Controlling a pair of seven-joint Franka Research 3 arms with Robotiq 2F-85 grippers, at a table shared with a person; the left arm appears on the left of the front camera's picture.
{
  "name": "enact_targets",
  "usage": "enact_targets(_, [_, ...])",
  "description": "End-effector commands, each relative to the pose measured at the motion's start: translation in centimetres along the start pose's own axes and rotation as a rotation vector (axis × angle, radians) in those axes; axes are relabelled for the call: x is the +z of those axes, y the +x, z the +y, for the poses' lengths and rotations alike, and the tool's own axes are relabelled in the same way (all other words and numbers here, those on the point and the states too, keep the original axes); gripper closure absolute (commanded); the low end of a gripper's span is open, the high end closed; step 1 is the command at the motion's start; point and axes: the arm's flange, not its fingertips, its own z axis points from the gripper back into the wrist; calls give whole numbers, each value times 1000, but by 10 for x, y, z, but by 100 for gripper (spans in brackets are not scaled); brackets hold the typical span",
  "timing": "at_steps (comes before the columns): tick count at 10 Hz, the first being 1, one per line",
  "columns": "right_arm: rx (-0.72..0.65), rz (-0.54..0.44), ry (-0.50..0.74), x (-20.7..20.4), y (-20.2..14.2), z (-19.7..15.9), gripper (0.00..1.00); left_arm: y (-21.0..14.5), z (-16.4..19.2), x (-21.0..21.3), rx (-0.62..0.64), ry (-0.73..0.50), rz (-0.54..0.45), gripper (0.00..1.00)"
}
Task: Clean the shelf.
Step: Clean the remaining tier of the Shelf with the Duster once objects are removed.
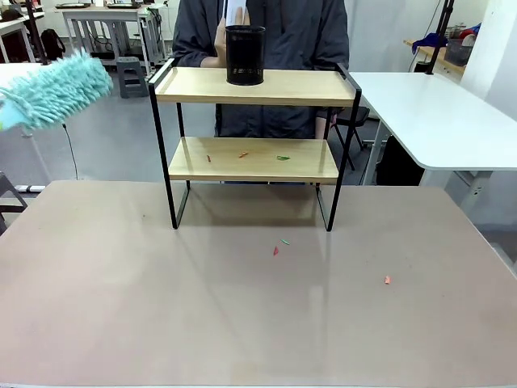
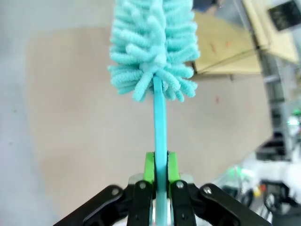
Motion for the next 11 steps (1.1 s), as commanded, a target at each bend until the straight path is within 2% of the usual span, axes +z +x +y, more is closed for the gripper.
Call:
enact_targets(1, [23,-16,27,-1,1,0,0,-38,-23,52,-184,-110,-18,88])
enact_targets(3, [23,-16,27,-1,1,0,0,-70,-38,63,-372,-272,108,88])
enact_targets(4, [23,-16,27,-1,1,0,0,-79,-44,60,-498,-369,237,88])
enact_targets(6, [23,-16,27,-1,1,0,0,-92,-55,31,-626,-350,423,88])
enact_targets(8, [23,-16,27,-1,1,0,0,-100,-66,-14,-616,-257,537,88])
enact_targets(9, [23,-16,27,-1,1,0,0,-99,-73,-38,-586,-278,576,88])
enact_targets(10, [23,-16,27,-1,1,0,0,-89,-78,-59,-491,-197,472,88])
enact_targets(11, [23,-16,27,-1,1,0,0,-99,-71,-24,-591,-311,566,88])
